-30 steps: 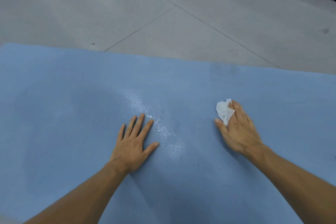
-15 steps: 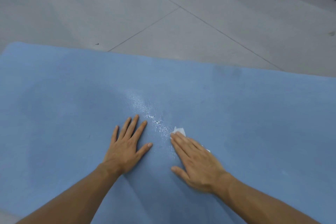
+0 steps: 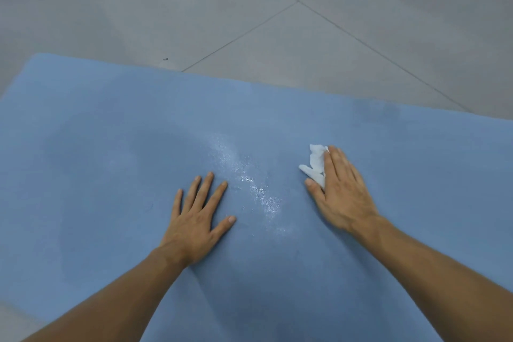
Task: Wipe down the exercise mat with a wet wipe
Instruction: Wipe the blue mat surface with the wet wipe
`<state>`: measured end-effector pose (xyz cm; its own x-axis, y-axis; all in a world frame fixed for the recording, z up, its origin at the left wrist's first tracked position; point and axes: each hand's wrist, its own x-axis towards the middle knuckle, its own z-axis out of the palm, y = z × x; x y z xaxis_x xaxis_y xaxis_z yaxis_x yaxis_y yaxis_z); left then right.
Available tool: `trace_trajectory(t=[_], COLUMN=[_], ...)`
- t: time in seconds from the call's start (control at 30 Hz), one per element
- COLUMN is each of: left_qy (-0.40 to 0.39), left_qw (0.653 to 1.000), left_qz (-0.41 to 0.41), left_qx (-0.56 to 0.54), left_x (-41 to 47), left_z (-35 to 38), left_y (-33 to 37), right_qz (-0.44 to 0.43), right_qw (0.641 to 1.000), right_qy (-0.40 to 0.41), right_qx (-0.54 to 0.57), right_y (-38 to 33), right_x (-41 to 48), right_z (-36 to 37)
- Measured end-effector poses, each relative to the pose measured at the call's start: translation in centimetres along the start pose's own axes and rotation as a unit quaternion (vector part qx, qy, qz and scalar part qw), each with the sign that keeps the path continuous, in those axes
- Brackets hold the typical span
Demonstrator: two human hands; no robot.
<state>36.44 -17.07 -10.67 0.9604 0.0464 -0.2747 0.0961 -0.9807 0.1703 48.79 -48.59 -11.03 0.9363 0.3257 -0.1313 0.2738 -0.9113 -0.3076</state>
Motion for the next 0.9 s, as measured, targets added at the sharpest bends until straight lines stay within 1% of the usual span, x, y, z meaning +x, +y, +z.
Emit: trace_trajectory(t=[0.2, 0.27, 0.4, 0.5, 0.53, 0.63, 0.7, 0.8, 0.9], left_qy=[0.012, 0.013, 0.005, 0.005, 0.005, 0.003, -0.003, -0.003, -0.002], left_qw=[1.000, 1.000, 1.000, 1.000, 1.000, 0.999, 0.999, 1.000, 1.000], left_qz=[-0.001, 0.000, -0.001, -0.006, -0.007, -0.006, -0.005, -0.002, -0.005], left_qx=[0.018, 0.013, -0.011, -0.021, -0.026, -0.037, -0.035, -0.020, -0.022], left_x=[-0.1, -0.1, 0.1, 0.1, 0.1, -0.1, -0.5, -1.2, -2.2], left_z=[0.4, 0.4, 0.1, -0.1, -0.2, -0.2, -0.2, -0.1, -0.2], left_y=[-0.1, -0.1, 0.0, 0.3, 0.4, 0.5, 0.5, 0.2, -0.2], right_qz=[-0.118, -0.162, -0.249, -0.315, -0.316, -0.288, -0.229, -0.123, -0.058], right_qw=[0.991, 0.983, 0.959, 0.942, 0.942, 0.950, 0.968, 0.990, 0.996], right_qy=[-0.048, -0.073, -0.135, -0.104, -0.090, -0.103, -0.088, -0.024, -0.033], right_qx=[-0.032, -0.036, -0.002, -0.056, -0.068, -0.067, -0.060, -0.067, -0.064], right_y=[-3.5, -4.1, -5.9, -7.0, -7.2, -7.1, -6.2, -4.1, -2.8], right_x=[-2.0, -2.8, -5.8, -8.1, -8.3, -6.6, -4.3, -0.8, 1.5], right_z=[1.5, 1.6, 1.4, 1.5, 1.4, 1.2, 1.0, 0.1, -0.6])
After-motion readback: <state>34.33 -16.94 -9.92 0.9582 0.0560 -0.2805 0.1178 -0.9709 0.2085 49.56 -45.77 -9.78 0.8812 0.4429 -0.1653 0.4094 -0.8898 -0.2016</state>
